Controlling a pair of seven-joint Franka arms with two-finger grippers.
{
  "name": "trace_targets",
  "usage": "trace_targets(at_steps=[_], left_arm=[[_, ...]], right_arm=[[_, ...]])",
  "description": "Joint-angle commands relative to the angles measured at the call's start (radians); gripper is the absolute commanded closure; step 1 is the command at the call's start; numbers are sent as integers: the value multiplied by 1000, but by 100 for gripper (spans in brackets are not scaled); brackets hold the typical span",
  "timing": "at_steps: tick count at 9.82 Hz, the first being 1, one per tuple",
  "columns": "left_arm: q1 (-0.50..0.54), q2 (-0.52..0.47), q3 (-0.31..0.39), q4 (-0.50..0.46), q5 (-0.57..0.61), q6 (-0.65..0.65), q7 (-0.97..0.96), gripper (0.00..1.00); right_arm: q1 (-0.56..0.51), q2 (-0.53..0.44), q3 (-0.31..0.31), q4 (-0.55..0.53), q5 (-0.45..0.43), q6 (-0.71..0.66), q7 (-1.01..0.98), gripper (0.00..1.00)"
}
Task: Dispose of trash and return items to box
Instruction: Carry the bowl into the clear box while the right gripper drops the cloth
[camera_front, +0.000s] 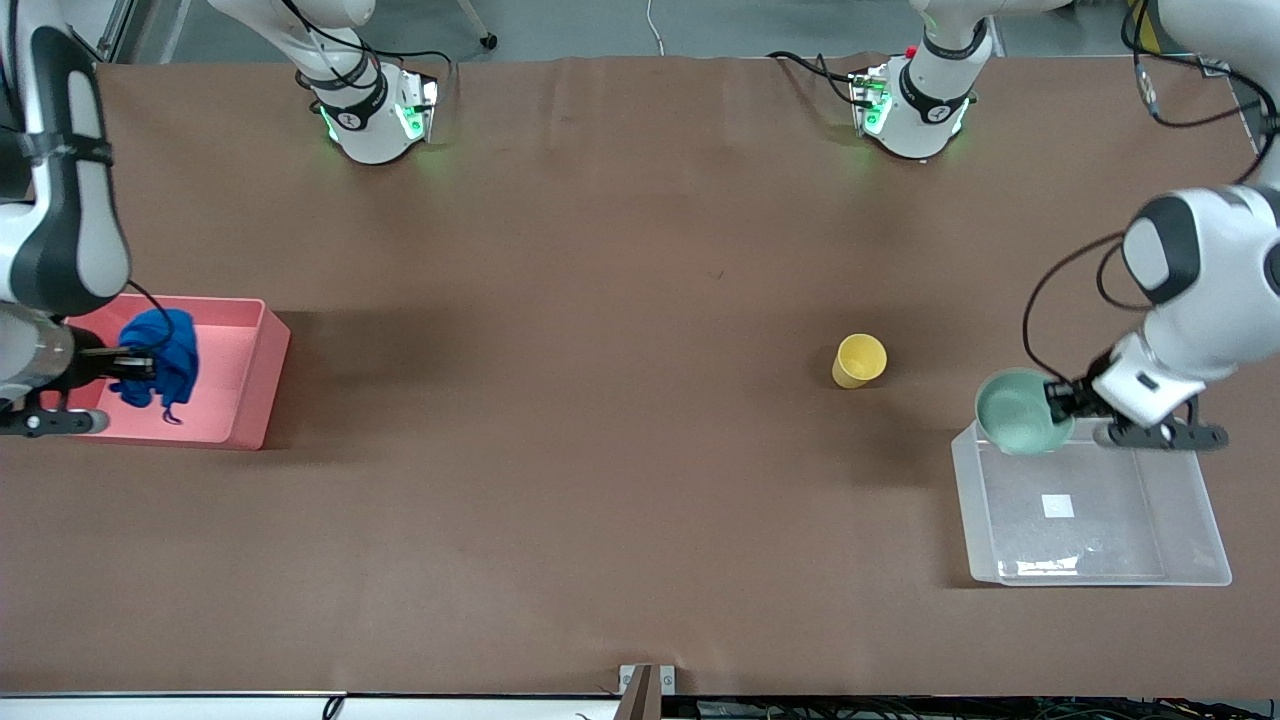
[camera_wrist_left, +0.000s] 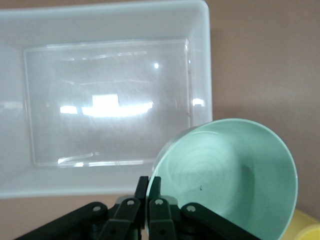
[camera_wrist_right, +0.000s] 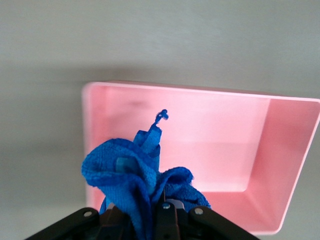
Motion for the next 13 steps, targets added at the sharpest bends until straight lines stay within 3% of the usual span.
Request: trace_targets(at_steps=[1, 3, 4, 5, 6, 8, 9, 10, 13], left_arm=[[0, 261, 61, 311, -50, -68, 105, 100], [3, 349, 99, 336, -125, -49, 148, 100], [13, 383, 99, 333, -133, -5, 153, 99], [26, 407, 99, 329, -135, 27, 158, 99], [25, 429, 100, 327, -133, 59, 170, 98], [36, 440, 100, 313, -135, 80, 170, 92], [36, 437, 100, 304, -135, 80, 170, 60], [36, 428, 102, 301, -133, 80, 170, 9], [27, 256, 96, 264, -123, 11, 158, 2]], right_arm=[[-61, 20, 19, -123, -26, 172, -75, 98], [-110, 68, 21, -223, -26, 367, -151, 94], [-128, 98, 22, -234, -26, 403, -167, 82], [-129, 108, 22, -233, -26, 405, -175, 22], [-130, 109, 24, -228, -19, 406, -173, 0], [-115, 94, 25, -217, -9, 393, -161, 0], [-107, 62, 27, -216, -9, 388, -156, 0], [-99, 13, 35, -198, -9, 333, -131, 0], [32, -137, 48, -89, -9, 91, 158, 0]])
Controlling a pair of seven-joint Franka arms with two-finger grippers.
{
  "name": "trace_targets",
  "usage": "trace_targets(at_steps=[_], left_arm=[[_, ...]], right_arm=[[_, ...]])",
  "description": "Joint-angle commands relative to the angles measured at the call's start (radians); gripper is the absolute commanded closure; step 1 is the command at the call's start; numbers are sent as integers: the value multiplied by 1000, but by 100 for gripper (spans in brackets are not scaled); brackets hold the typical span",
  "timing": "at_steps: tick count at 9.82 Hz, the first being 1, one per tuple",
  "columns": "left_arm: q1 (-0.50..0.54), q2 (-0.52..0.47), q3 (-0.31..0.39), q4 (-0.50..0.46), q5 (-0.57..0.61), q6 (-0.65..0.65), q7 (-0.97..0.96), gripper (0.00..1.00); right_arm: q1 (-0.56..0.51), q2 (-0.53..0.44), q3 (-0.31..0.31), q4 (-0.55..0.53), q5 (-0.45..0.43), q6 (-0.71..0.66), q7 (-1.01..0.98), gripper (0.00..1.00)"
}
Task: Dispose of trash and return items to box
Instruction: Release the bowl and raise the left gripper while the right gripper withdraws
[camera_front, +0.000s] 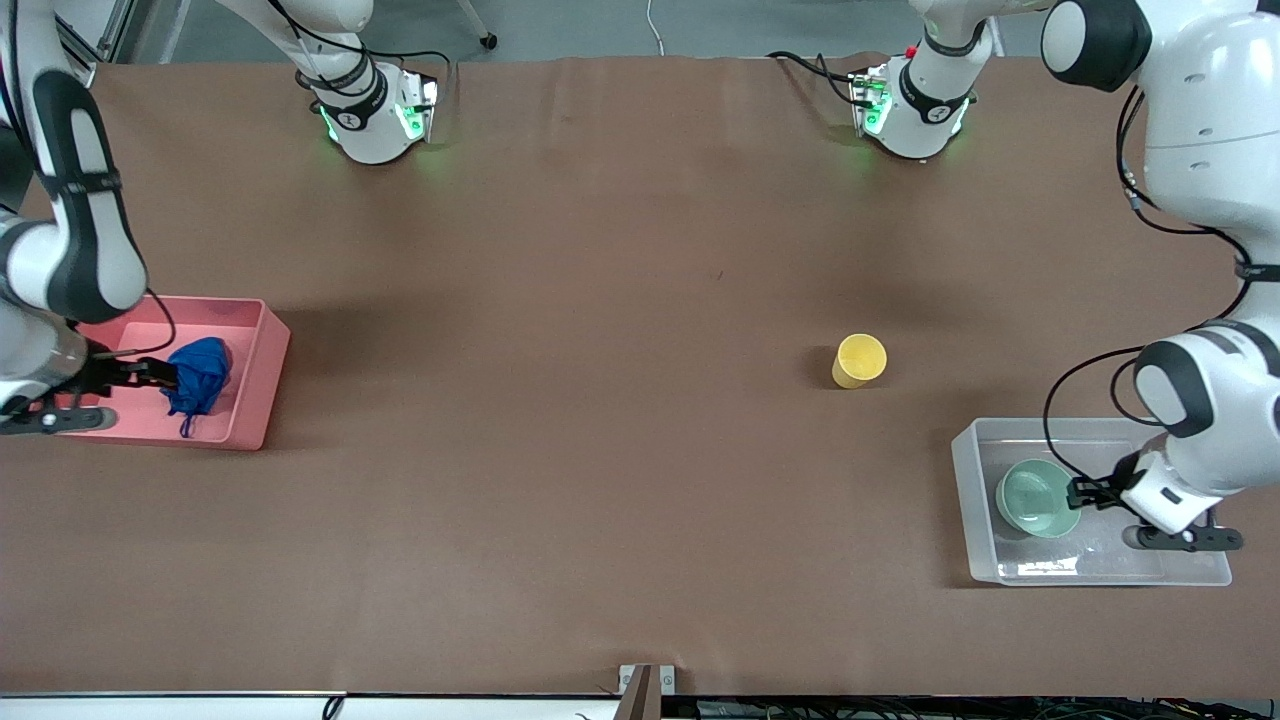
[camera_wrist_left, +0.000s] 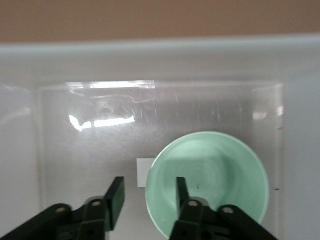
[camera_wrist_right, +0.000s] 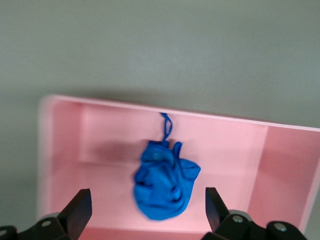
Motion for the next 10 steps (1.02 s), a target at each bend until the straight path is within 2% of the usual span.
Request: trace_targets(at_steps=[1, 2, 3, 4, 6, 8, 10], left_arm=[[-16, -179, -8, -100, -3, -103, 2, 1], [-19, -261, -35, -167, 0, -131, -5, 1], [-19, -348, -66, -263, 1, -131, -30, 1], [-19, -425, -112, -366, 6, -129, -48, 1], [-19, -525, -184, -526, 32, -131, -91, 1], [-24, -541, -267, -626, 32, -131, -94, 1], [-44, -492, -316, -654, 32, -117, -100, 1]], right_arm=[[108, -112, 6, 17, -6, -95, 229, 0], [154, -156, 6, 28, -5, -141, 357, 0], [187, -190, 6, 89, 39, -246, 401, 0], [189, -207, 4, 187, 90, -378, 400, 0], [184, -259, -2, 327, 121, -564, 380, 0], [181, -310, -26, 335, 121, -617, 281, 0], [198, -304, -31, 344, 121, -631, 277, 0]])
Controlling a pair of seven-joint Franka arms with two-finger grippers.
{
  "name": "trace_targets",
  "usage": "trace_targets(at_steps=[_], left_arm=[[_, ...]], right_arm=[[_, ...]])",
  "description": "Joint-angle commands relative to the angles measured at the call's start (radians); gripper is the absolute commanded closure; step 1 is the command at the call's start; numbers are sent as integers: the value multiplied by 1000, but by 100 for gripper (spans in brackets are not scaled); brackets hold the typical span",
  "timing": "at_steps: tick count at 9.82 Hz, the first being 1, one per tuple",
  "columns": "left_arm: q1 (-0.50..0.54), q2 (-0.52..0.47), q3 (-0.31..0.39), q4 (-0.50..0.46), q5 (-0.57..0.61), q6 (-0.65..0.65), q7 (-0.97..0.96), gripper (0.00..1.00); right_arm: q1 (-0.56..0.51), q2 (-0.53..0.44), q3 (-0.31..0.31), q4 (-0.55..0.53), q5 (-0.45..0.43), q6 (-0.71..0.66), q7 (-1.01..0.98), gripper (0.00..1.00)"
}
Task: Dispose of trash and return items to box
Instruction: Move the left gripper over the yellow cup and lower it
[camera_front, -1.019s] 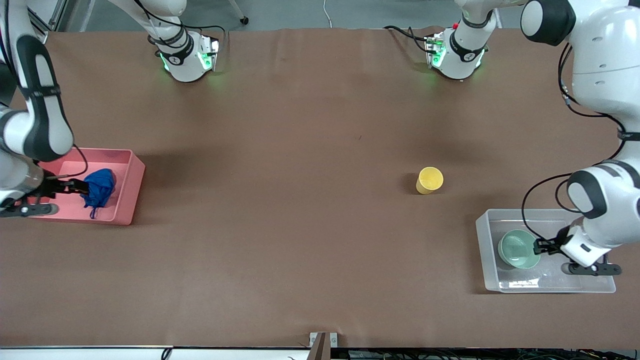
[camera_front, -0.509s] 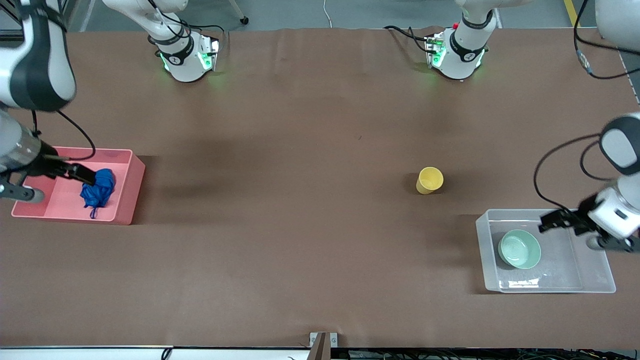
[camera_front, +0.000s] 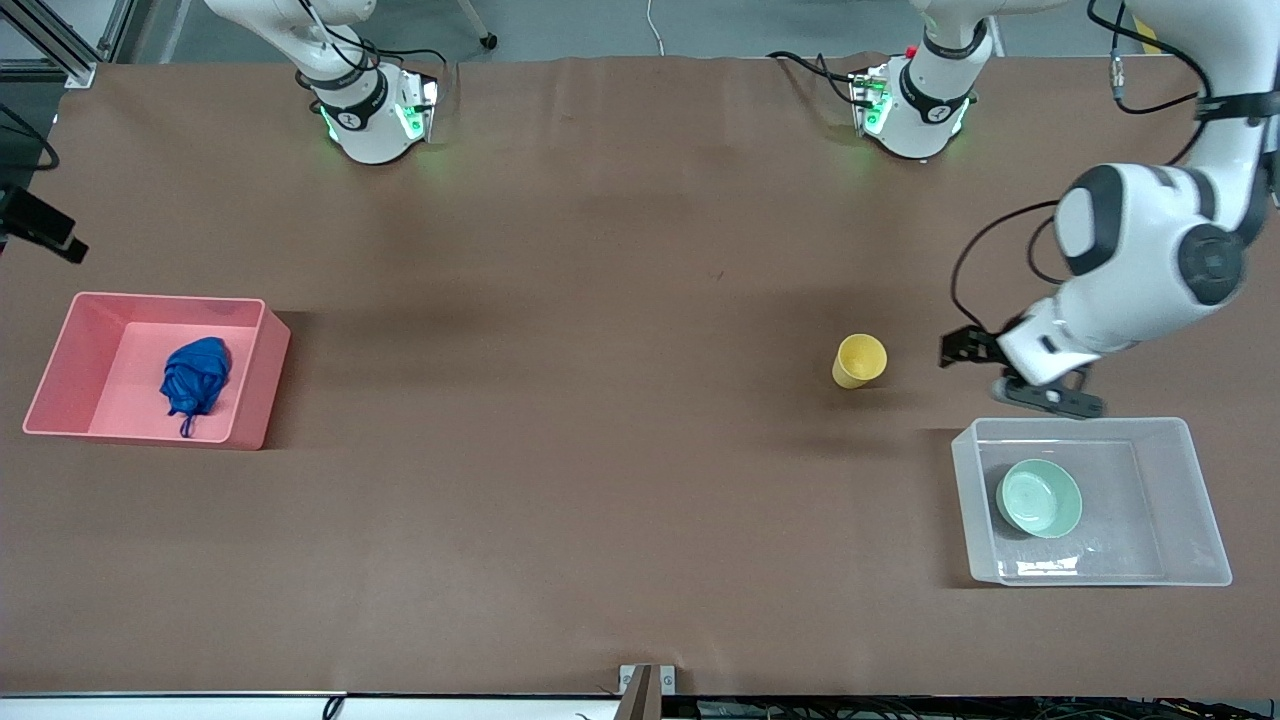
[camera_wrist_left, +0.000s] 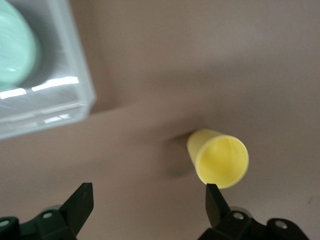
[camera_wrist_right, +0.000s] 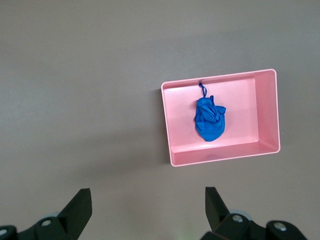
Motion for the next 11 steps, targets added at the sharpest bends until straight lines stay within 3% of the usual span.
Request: trace_targets(at_steps=[1, 4, 5, 6, 7, 8, 9, 11], left_arm=[[-7, 63, -29, -41, 20, 42, -16, 1], [-18, 168, -58, -39, 20, 119, -16, 2], [-30, 210, -60, -39, 20, 168, -16, 11], [-44, 243, -60, -39, 21, 193, -13, 35], [-43, 259, -60, -39, 29, 193, -15, 74], [-43, 259, -60, -39, 29, 193, -15, 93], [-43, 256, -64, -39, 30, 193, -15, 100], [-40, 229, -67, -38, 30, 181, -7, 100]], right_arm=[[12, 9, -5, 0, 9, 4, -15, 0], [29, 9, -14, 0, 6, -4, -17, 0], [32, 9, -17, 0, 6, -4, -17, 0], [32, 9, -18, 0, 6, -4, -17, 0], [32, 10, -18, 12, 7, -4, -17, 0], [32, 10, -19, 16, 7, -4, -17, 0], [32, 12, -21, 17, 7, -5, -17, 0], [41, 12, -28, 18, 4, -5, -18, 0]])
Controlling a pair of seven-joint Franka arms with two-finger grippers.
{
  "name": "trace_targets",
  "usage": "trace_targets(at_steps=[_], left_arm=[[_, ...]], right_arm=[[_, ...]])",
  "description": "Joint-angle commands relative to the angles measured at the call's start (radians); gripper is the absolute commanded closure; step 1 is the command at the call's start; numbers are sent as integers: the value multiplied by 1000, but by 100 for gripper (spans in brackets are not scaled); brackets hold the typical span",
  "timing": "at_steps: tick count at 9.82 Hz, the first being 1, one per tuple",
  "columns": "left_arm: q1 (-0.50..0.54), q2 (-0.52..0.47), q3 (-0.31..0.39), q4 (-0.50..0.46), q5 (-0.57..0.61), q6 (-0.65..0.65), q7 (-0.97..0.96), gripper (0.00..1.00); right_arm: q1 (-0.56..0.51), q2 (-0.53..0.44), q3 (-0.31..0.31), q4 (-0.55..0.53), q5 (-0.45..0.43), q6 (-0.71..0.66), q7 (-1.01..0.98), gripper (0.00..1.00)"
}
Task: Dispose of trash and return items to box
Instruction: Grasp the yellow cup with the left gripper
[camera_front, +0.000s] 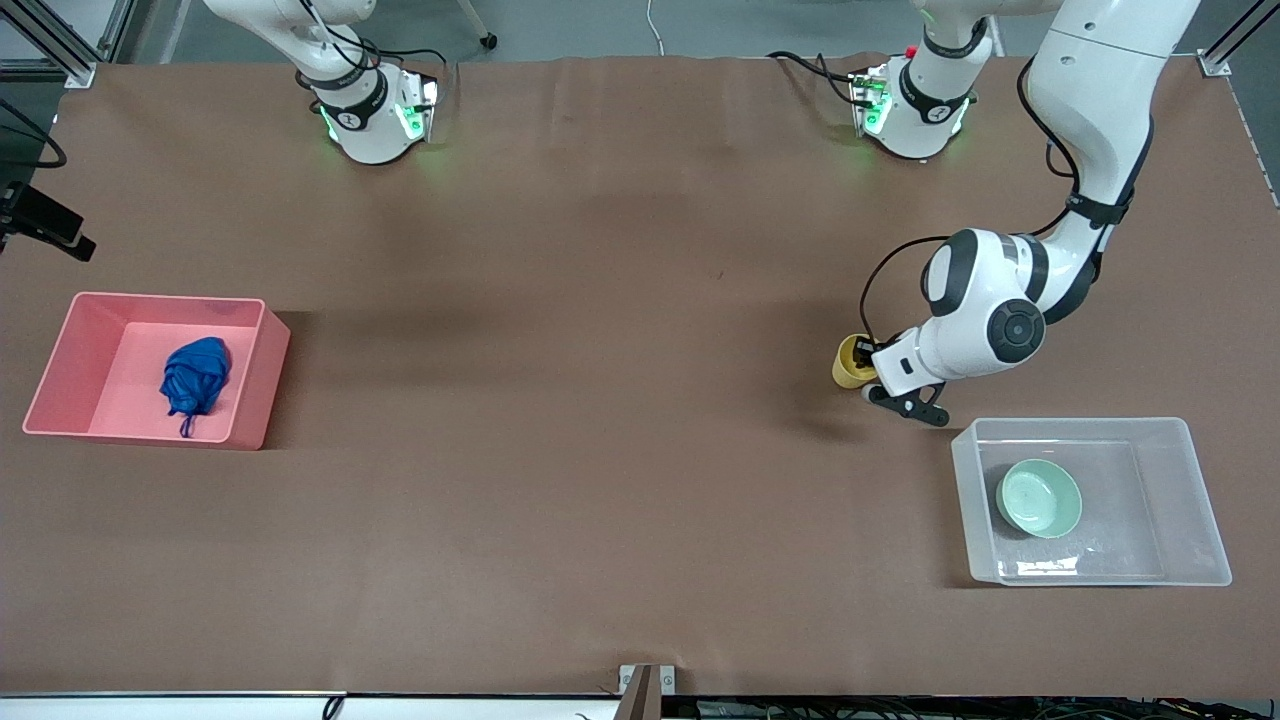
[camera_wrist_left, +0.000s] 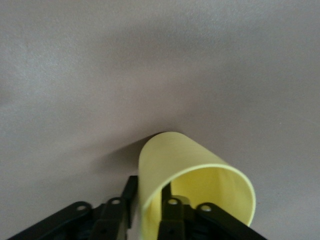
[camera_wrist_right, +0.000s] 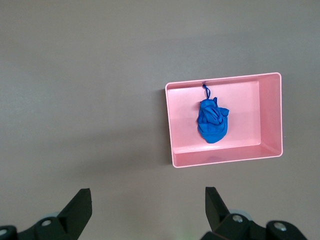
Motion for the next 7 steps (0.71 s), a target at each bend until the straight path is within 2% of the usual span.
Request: trace_targets(at_steps=[1, 2, 4, 7], left_arm=[[10, -26, -4, -1, 24, -22, 13, 100], [10, -43, 2, 32, 22, -65, 15, 100], [11, -40, 18, 164, 22, -195, 18, 100], [10, 9, 134, 420, 22, -309, 15, 100]], right_arm=[[23, -2, -29, 9, 6, -7, -9, 0], [18, -2, -28, 9, 8, -7, -9, 0], [17, -2, -28, 7, 8, -8, -9, 0], [15, -2, -28, 7, 8, -20, -9, 0]])
